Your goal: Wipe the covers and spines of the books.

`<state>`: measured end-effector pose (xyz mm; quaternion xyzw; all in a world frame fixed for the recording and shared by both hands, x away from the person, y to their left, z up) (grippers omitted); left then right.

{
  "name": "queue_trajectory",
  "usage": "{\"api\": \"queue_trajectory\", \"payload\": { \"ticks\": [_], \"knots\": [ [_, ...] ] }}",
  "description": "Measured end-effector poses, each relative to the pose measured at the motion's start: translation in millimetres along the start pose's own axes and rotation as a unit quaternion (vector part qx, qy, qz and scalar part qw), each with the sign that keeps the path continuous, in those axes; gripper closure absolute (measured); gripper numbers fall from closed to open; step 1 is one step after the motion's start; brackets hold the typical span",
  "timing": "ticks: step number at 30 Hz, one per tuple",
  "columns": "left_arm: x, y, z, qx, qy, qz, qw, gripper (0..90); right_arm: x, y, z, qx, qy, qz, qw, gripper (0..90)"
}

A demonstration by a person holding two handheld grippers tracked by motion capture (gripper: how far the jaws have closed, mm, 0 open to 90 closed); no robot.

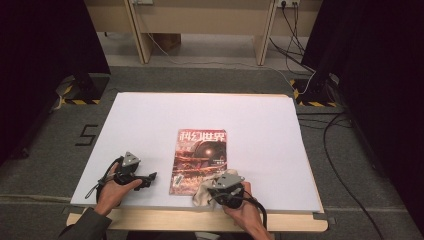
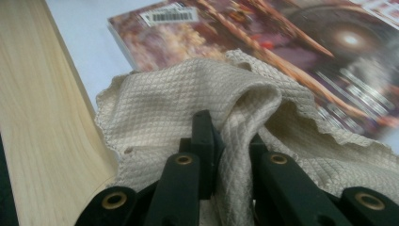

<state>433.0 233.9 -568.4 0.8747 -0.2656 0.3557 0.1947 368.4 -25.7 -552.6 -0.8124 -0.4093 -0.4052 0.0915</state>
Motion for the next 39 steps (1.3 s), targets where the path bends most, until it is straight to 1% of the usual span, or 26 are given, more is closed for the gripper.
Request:
{"api": "queue_trajectory", "payload": {
  "ticks": [5, 6, 9, 10, 11, 12, 14, 15, 18, 20, 24, 26, 28, 31, 35, 37, 39],
  "knots": [
    [0.2, 0.4, 0.4, 0.0, 0.003, -0.002, 1.0, 15.3, -15.1, 17.3, -13.3, -0.024, -0.006, 0.019, 0.9995, 82.3],
    [0.2, 0.4, 0.4, 0.0, 0.003, -0.002, 1.0, 15.3, -18.8, 21.6, -16.2, -0.033, -0.008, 0.018, 0.9993, 82.3],
    [0.4, 0.5, 0.7, 0.001, 0.003, -0.003, 1.0, 15.1, -24.4, 28.8, -21.2, -0.049, -0.012, 0.02, 0.9986, 82.3],
    [0.4, 0.5, 0.6, 0.001, 0.003, -0.003, 1.0, 15.1, -26.2, 31.5, -22.2, -0.054, -0.014, 0.017, 0.9983, 82.3],
    [0.4, 0.5, 0.6, 0.001, 0.003, -0.003, 1.0, 15.0, -29.5, 33.9, -22.8, -0.061, -0.023, 0.013, 0.9978, 82.3],
    [0.4, 0.5, 0.6, 0.001, 0.003, -0.003, 1.0, 15.1, -31.7, 35.3, -22.2, -0.062, -0.025, 0.015, 0.9976, 82.3],
    [0.1, 0.3, 0.3, 0.001, 0.001, -0.002, 1.0, 15.1, -30.4, 37.0, -23.3, -0.059, -0.021, 0.026, 0.9977, 82.3],
    [0.2, 0.2, 0.4, 0.0, 0.003, -0.002, 1.0, 15.1, -27.7, 40.0, -25.6, -0.064, -0.017, 0.026, 0.9975, 82.3],
    [-0.1, 0.1, 0.2, 0.001, 0.002, -0.003, 1.0, 15.0, -18.1, 46.2, -31.1, -0.072, 0.006, 0.029, 0.997, 82.3],
    [0.0, 0.0, 0.4, 0.0, 0.003, -0.003, 1.0, 14.9, -12.4, 45.4, -31.5, -0.066, 0.016, 0.031, 0.9972, 82.3],
    [-0.3, -0.1, 0.2, 0.001, 0.003, -0.004, 1.0, 14.8, 0.6, 37.7, -23.4, -0.048, 0.023, 0.023, 0.9983, 82.3],
    [-0.5, -0.1, 0.0, 0.001, 0.003, -0.004, 1.0, 14.8, 7.3, 33.0, -17.3, -0.041, 0.02, 0.01, 0.9989, 82.3],
    [-0.6, 0.0, -0.2, 0.002, 0.004, -0.005, 1.0, 14.8, 12.0, 27.3, -9.7, -0.033, 0.014, 0.0, 0.9994, 82.3],
    [-0.7, -0.1, -0.2, 0.001, 0.004, -0.005, 1.0, 14.9, 14.1, 22.0, 2.3, -0.026, -0.006, -0.018, 0.9995, 82.3],
    [-0.9, -0.2, -0.5, 0.0, 0.003, -0.005, 1.0, 14.9, 12.9, 25.9, 17.5, -0.025, -0.032, -0.022, 0.9989, 82.4],
    [-0.9, -0.1, -0.5, 0.001, 0.003, -0.005, 1.0, 14.9, 14.3, 31.5, 21.3, -0.029, -0.032, -0.018, 0.9989, 82.4],
    [-0.9, 0.0, -0.5, 0.001, 0.003, -0.005, 1.0, 14.9, 14.9, 42.0, 24.4, -0.043, -0.039, -0.015, 0.9982, 82.4]
  ]
}}
Point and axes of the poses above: each handheld gripper's, and its own axes: z roughly forward along the jaws, x roughly out of its top, y roughly to its right, the point moved 10 cm from there along z, roughly forward along the jaws, and after that the axes turned 11 degrees about -x, right-handed, at the moved point
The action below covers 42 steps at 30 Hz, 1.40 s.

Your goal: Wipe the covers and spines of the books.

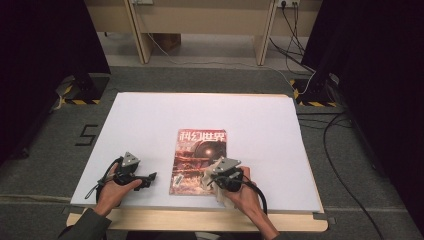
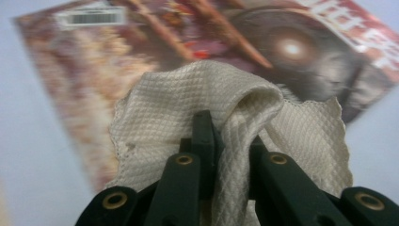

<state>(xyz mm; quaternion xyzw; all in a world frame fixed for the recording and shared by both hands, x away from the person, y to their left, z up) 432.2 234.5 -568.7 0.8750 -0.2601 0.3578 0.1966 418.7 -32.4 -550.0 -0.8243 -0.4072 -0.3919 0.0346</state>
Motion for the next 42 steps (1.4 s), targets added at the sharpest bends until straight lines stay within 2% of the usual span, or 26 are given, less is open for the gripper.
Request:
{"api": "queue_trajectory", "payload": {
  "ticks": [3, 7, 16, 21, 28, 31, 33, 36, 39, 42],
  "knots": [
    [-0.1, 0.0, -0.1, 0.0, 0.0, 0.0, 1.0, 14.9, 1.7, 17.1, 8.2, -0.01, -0.002, 0.015, 0.9998, 82.4],
    [0.0, -0.1, 0.0, -0.001, 0.0, 0.0, 1.0, 14.7, 7.0, 41.5, 21.5, -0.032, -0.008, 0.023, 0.9992, 82.4],
    [-0.3, 0.0, -0.1, 0.0, 0.0, 0.0, 1.0, 14.7, 24.8, 83.7, 55.1, -0.054, -0.014, 0.055, 0.997, 82.4],
    [-0.3, 0.0, 0.0, 0.0, 0.0, 0.0, 1.0, 14.7, 32.5, 105.0, 70.8, -0.076, -0.016, 0.065, 0.9949, 82.4],
    [-0.4, -0.1, -0.1, -0.001, -0.001, 0.001, 1.0, 14.6, 39.8, 126.4, 85.3, -0.099, -0.026, 0.065, 0.9926, 82.4],
    [-0.5, -0.1, -0.3, 0.0, -0.001, 0.002, 1.0, 14.7, 41.0, 127.4, 86.9, -0.101, -0.027, 0.065, 0.9923, 82.6],
    [-0.3, 0.0, 0.0, -0.001, 0.0, 0.001, 1.0, 14.7, 40.4, 121.6, 84.4, -0.098, -0.026, 0.055, 0.9934, 82.7],
    [-0.4, 0.1, -0.1, 0.0, 0.0, 0.001, 1.0, 14.7, 38.2, 105.2, 76.6, -0.078, -0.016, 0.045, 0.9958, 82.7],
    [-0.3, 0.0, 0.0, 0.0, -0.001, 0.001, 1.0, 14.7, 32.6, 84.1, 63.4, -0.061, -0.006, 0.017, 0.9979, 82.7],
    [-0.6, 0.1, -0.3, 0.0, -0.001, 0.002, 1.0, 14.8, 28.0, 69.1, 52.1, -0.047, -0.008, 0.002, 0.9989, 82.6]
  ]
}}
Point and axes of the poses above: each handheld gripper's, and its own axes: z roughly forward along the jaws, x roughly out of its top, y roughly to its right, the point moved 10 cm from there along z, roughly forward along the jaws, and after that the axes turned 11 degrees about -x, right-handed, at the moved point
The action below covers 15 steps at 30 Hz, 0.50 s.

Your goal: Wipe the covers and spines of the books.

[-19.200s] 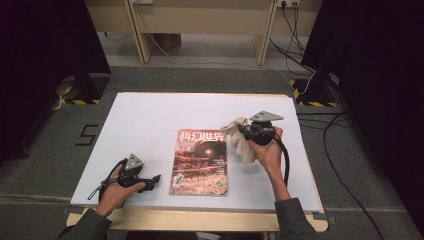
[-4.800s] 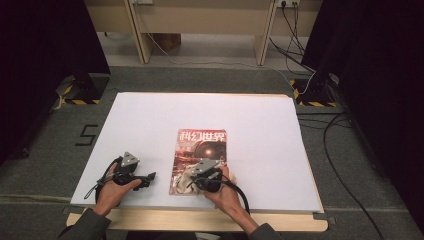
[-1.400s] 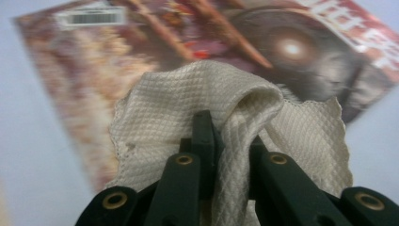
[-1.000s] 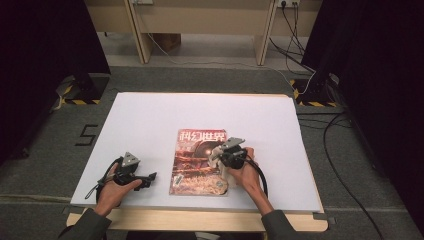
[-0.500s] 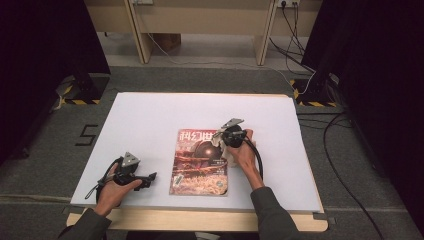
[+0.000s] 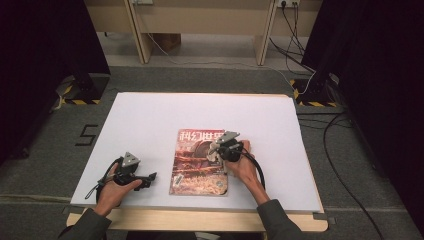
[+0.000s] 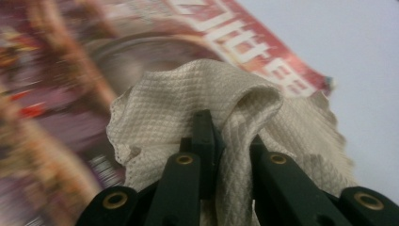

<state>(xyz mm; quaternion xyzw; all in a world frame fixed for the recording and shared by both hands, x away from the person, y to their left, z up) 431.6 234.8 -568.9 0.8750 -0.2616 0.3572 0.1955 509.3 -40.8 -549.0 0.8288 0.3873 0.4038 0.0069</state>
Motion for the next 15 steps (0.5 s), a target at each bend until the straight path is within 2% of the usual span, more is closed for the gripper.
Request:
{"api": "queue_trajectory", "payload": {
  "ticks": [4, 8, 15],
  "knots": [
    [0.1, 0.1, 0.1, 0.0, 0.001, 0.0, 1.0, 14.7, -8.8, -25.5, -20.1, 0.03, 0.007, -0.022, 0.9993, 82.6],
    [0.0, 0.0, 0.0, 0.0, 0.0, 0.0, 1.0, 14.8, -19.3, -49.9, -41.6, 0.059, 0.012, -0.032, 0.9977, 82.6],
    [0.1, 0.1, 0.1, 0.002, 0.001, 0.0, 1.0, 14.8, -32.5, -73.8, -65.1, 0.09, 0.026, -0.036, 0.995, 82.6]
  ]
}}
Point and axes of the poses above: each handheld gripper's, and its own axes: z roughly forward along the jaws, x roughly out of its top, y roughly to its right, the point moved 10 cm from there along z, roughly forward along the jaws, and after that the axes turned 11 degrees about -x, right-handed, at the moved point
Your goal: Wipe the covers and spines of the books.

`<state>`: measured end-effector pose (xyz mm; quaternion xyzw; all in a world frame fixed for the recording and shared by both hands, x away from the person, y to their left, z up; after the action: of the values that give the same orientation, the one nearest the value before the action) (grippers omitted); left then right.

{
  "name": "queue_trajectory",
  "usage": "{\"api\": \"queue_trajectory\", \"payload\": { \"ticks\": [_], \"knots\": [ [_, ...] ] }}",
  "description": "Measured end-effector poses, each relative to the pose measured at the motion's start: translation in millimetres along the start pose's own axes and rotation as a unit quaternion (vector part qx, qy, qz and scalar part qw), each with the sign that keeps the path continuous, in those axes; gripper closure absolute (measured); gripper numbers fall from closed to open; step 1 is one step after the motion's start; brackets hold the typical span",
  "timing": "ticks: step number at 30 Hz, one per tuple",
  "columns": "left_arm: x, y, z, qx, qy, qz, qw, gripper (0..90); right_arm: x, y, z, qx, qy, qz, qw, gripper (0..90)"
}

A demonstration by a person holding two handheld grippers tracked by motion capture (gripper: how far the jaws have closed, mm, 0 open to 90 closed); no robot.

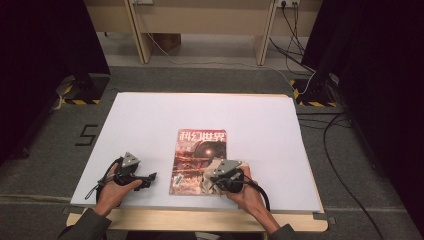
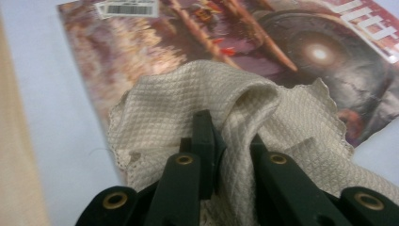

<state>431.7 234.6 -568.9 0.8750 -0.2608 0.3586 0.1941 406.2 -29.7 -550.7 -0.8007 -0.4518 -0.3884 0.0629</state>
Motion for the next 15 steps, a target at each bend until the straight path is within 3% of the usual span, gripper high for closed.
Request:
{"api": "queue_trajectory", "payload": {
  "ticks": [7, 15],
  "knots": [
    [-0.1, -0.1, 0.0, 0.0, 0.0, 0.0, 1.0, 14.7, -4.9, -11.1, -8.3, 0.012, 0.003, 0.003, 0.9999, 82.6],
    [-0.2, -0.1, 0.1, 0.0, 0.0, -0.001, 1.0, 14.7, -2.9, -7.9, -5.5, 0.011, 0.001, 0.004, 0.9999, 82.6]
  ]
}}
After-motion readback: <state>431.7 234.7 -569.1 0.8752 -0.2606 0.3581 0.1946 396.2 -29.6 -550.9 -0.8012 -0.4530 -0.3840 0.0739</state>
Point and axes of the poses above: each handheld gripper's, and its own axes: z roughly forward along the jaws, x roughly out of its top, y roughly to its right, the point moved 10 cm from there along z, roughly forward along the jaws, and after that the axes turned 11 degrees about -x, right-handed, at the moved point
